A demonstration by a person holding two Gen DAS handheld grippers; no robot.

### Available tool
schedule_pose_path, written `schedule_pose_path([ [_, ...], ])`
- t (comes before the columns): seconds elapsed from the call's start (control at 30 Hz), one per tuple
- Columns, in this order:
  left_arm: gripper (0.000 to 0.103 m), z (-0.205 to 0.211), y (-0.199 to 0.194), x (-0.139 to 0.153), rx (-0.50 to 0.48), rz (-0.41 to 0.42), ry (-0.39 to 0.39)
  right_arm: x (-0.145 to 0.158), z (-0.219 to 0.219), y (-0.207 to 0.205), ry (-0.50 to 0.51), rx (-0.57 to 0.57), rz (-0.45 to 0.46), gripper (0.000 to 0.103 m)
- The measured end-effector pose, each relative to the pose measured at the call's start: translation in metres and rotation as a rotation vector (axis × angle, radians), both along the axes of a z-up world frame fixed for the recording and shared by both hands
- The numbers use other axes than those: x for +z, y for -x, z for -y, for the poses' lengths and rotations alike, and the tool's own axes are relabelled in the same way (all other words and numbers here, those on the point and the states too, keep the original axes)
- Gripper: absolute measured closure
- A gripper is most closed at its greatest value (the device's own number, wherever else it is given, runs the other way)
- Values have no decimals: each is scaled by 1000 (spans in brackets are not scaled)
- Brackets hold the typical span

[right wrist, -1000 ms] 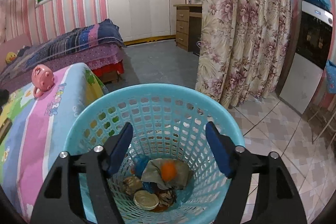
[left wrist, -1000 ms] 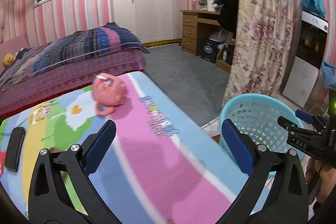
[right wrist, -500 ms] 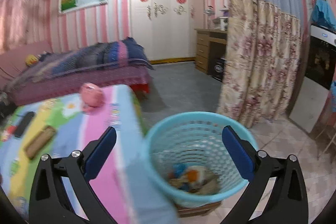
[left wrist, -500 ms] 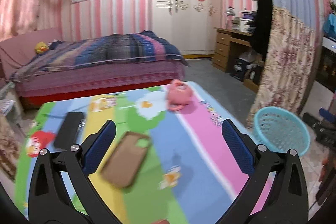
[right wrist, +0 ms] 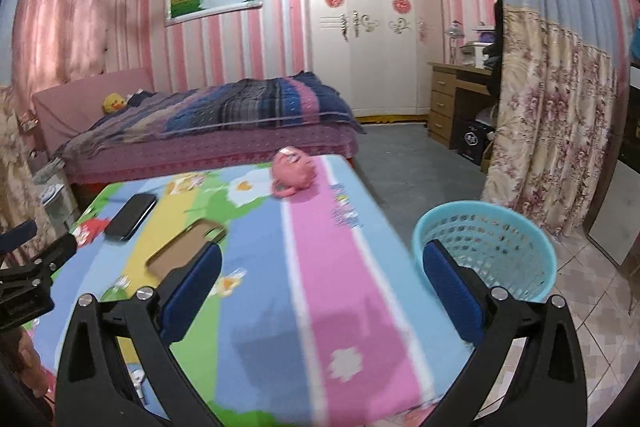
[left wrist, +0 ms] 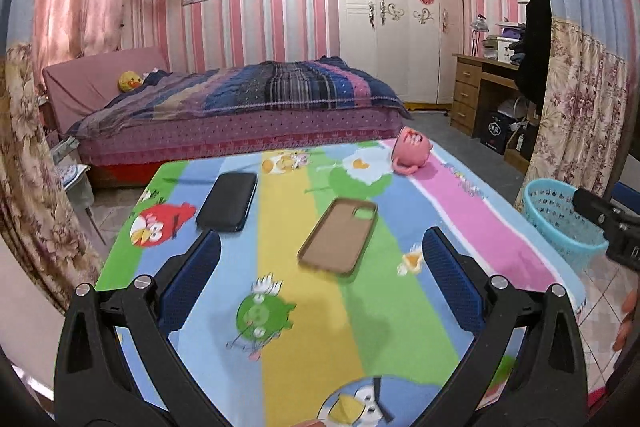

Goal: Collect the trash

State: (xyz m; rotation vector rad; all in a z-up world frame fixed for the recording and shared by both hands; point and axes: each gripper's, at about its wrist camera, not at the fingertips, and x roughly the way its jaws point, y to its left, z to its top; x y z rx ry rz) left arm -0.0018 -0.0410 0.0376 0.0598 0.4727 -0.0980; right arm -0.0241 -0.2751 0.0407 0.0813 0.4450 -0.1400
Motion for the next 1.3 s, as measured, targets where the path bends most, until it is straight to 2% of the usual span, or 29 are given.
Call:
schedule_pose_path([
  [0.17,5,-9,10,-9,15,-9,13,-9,-30,13,49,31,12,5],
  [0.37,5,-15,13,-15,18,-18,32,-20,-42,15,73,53,18,5],
  [0.53,5,-17,7,-20,28,-34,39,-22,-45,12,67,62,15,5],
  [0.67,5,-17,4,-24,16,-54,36,-23,-53,12,100,70,27,5],
  [0.93,5,-17,5,-22,48,-27,22,-24,-55,10,102,79,29,5],
  [1.3,5,-12,3,-22,24,-24,22,-25,-49,9,85,59,17,5],
])
